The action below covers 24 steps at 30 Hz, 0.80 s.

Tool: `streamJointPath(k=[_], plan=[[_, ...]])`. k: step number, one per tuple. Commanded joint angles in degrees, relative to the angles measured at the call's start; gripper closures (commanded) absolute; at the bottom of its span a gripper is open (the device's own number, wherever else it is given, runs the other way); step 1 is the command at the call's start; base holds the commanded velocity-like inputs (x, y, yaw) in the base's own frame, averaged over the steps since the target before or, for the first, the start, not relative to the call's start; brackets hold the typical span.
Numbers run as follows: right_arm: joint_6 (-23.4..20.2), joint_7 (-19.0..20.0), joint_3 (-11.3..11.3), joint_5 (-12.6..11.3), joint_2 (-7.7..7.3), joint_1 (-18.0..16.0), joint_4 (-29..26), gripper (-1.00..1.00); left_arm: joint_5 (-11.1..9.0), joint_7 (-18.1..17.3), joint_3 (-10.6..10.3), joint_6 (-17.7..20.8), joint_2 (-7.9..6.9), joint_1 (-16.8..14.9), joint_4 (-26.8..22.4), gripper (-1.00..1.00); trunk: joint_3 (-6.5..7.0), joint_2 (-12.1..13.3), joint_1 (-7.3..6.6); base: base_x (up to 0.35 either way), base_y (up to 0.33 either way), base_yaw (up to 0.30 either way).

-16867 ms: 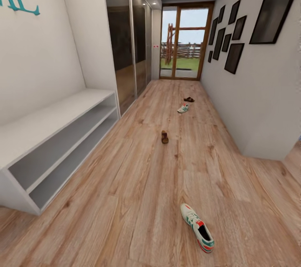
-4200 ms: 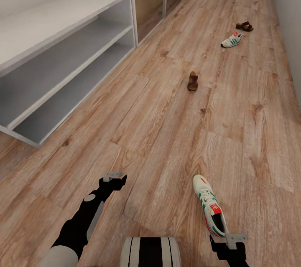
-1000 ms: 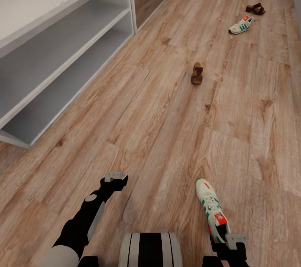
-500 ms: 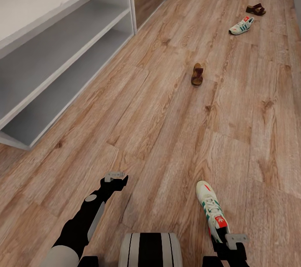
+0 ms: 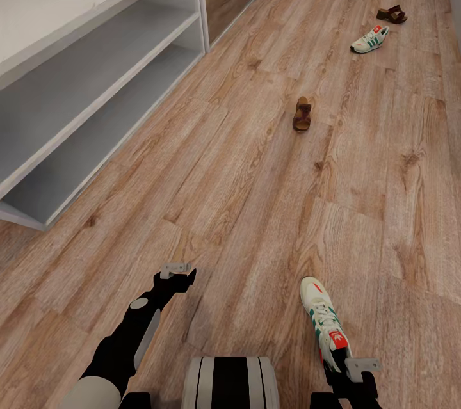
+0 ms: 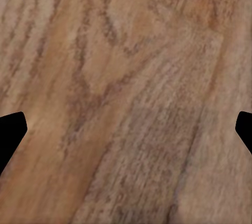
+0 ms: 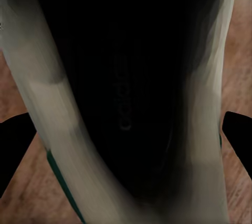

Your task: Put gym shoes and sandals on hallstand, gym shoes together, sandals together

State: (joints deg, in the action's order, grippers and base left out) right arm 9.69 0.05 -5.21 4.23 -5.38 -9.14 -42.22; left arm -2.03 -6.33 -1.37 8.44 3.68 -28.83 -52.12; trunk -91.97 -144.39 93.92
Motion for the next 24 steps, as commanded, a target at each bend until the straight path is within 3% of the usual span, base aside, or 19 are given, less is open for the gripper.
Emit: streamJointPath(k=[1, 13, 19, 24], plan=[[0.16, 0.04, -0.11, 0.42, 0.02, -0.03, 0.03, 1.00, -0.23, -0.17, 0.05, 0.36, 0.01, 0.00, -0.09, -1.00, -0.03, -0.01, -0.01, 0.000, 0.000, 0.000], [0.46, 0.12, 0.01, 0.43, 0.02, 0.00, 0.11, 1.00, -0.67, -0.06, 0.19, 0.43, -0.27, 0.02, -0.77, -1.00, 2.19, 0.12, -0.27, 0.000, 0.000, 0.000], [0.53, 0.17, 0.07, 0.43, 0.04, 0.00, 0.12, 1.00, -0.49, -0.08, 0.60, 0.41, -2.75, 2.77, -0.11, -1.00, 3.52, 0.20, -0.42, 0.000, 0.000, 0.000], [0.55, 0.15, 0.04, 0.38, 0.06, 0.00, 0.12, 1.00, -0.45, 0.13, 0.66, 0.36, -3.70, 5.01, -0.22, -1.00, 4.62, 0.27, -0.55, 0.000, 0.000, 0.000]])
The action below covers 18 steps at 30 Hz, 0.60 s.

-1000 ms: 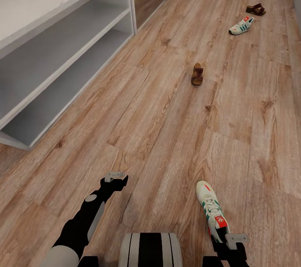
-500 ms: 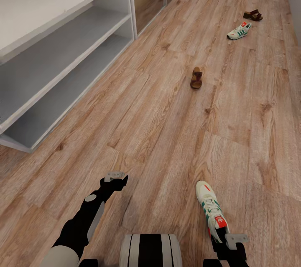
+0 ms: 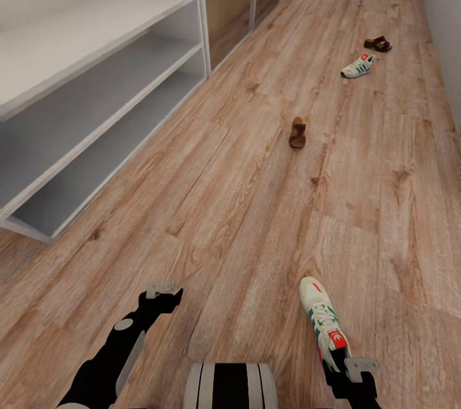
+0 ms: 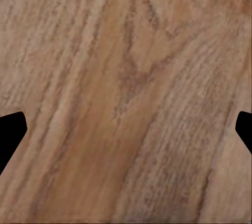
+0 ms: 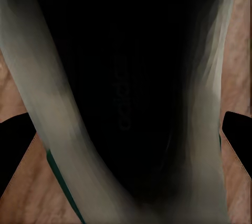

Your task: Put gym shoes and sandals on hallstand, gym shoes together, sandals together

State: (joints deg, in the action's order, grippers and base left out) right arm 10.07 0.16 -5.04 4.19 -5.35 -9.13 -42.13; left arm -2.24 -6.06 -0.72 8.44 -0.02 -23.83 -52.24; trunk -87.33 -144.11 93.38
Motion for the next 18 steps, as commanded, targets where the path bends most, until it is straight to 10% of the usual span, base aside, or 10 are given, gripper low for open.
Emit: streamJointPath(k=[1, 18], plan=[[0.18, 0.03, -0.13, 0.42, 0.04, -0.01, 0.03, 1.00, -0.20, -0.01, 0.05, 0.27, -0.20, 0.77, -0.11, -1.00, 0.20, 0.00, -0.03, 0.000, 0.000, 0.000], [0.24, -0.38, -0.22, 0.39, 0.02, 0.07, 1.02, 1.00, 0.01, 0.63, 0.88, -8.75, -0.65, 4.88, 7.05, -1.00, 3.97, 0.23, -0.47, 0.000, 0.000, 0.000]])
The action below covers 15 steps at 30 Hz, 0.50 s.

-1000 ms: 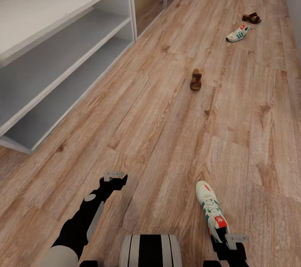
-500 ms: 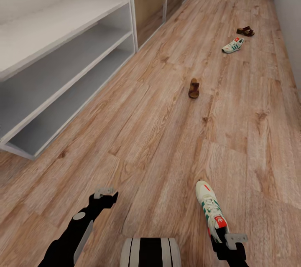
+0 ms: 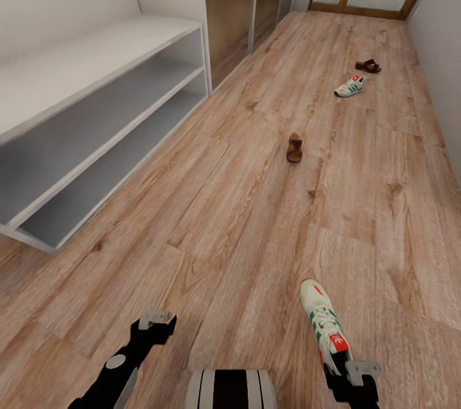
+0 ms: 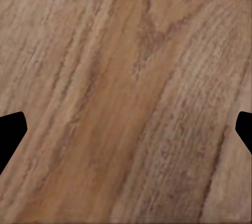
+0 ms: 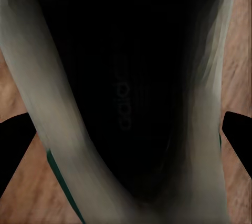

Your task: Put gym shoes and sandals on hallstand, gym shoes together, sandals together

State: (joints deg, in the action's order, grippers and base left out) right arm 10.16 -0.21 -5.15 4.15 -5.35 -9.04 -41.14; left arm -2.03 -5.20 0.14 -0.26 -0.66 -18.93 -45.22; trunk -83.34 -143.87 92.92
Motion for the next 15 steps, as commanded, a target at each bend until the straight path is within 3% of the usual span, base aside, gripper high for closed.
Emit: streamJointPath(k=[1, 3, 4, 15], plan=[[0.17, -0.01, -0.12, 0.41, 0.03, -0.02, 0.10, 1.00, -0.15, -0.23, 0.02, -0.78, -0.02, 0.01, 0.82, -1.00, 0.21, 0.01, -0.03, 0.000, 0.000, 0.000], [0.19, -0.03, -0.12, 0.41, 0.05, -0.01, 0.23, 1.00, -0.03, -0.24, 0.05, -3.10, -0.06, 0.07, 3.16, -1.00, 0.72, 0.03, -0.08, 0.000, 0.000, -0.009], [0.21, 0.00, -0.06, 0.36, 0.07, -0.01, 0.34, 1.00, -0.12, -0.21, 0.20, -7.45, -0.59, 0.11, 7.97, -1.00, 1.02, 0.05, -0.11, 0.000, 0.000, -0.059], [1.32, 0.08, -0.04, 0.33, 0.08, 0.05, 0.48, 1.00, -0.42, -0.04, 0.53, -13.58, -1.22, 0.14, 15.63, -1.00, 4.41, 0.19, -0.39, 0.000, 0.000, -0.069]])
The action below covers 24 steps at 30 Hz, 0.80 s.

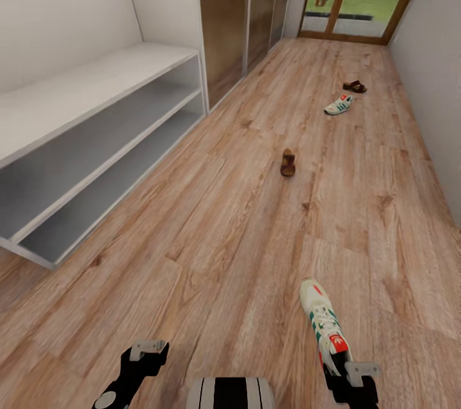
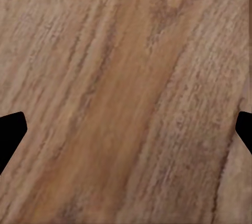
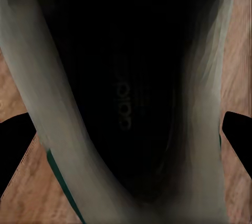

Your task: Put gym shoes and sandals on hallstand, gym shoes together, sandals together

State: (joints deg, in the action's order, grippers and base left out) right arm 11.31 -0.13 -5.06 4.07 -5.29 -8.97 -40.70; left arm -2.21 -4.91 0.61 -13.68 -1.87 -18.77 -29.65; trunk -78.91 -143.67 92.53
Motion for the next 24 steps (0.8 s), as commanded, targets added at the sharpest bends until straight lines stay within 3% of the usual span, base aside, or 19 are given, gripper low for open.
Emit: streamJointPath(k=[1, 6, 14, 24], plan=[[0.71, 0.02, -0.12, 0.41, 0.05, 0.01, 0.11, 1.00, -0.24, -0.31, 0.19, -1.36, -0.11, -0.03, 1.33, -1.00, 0.29, 0.01, -0.03, 0.000, 0.000, -0.072], [2.36, 0.01, -0.12, 0.41, 0.09, 0.06, 1.55, 1.00, -0.25, -0.32, 1.90, -4.25, -0.75, 0.11, 4.72, -1.00, 1.84, 0.07, -0.16, 0.000, 0.000, -0.072], [6.03, -0.04, -0.12, 0.29, 0.19, 0.09, 6.23, 1.00, -0.38, -0.62, 7.35, -7.36, -2.37, 2.48, 6.69, -1.00, 4.32, 0.18, -0.37, 0.000, 0.000, -0.072], [8.73, -0.05, -0.09, 0.24, 0.50, 0.09, 9.02, 1.00, -0.21, -0.94, 8.98, -8.31, -2.58, 3.25, 7.14, -1.00, 7.43, 0.31, -0.63, 0.000, 0.000, -0.072]])
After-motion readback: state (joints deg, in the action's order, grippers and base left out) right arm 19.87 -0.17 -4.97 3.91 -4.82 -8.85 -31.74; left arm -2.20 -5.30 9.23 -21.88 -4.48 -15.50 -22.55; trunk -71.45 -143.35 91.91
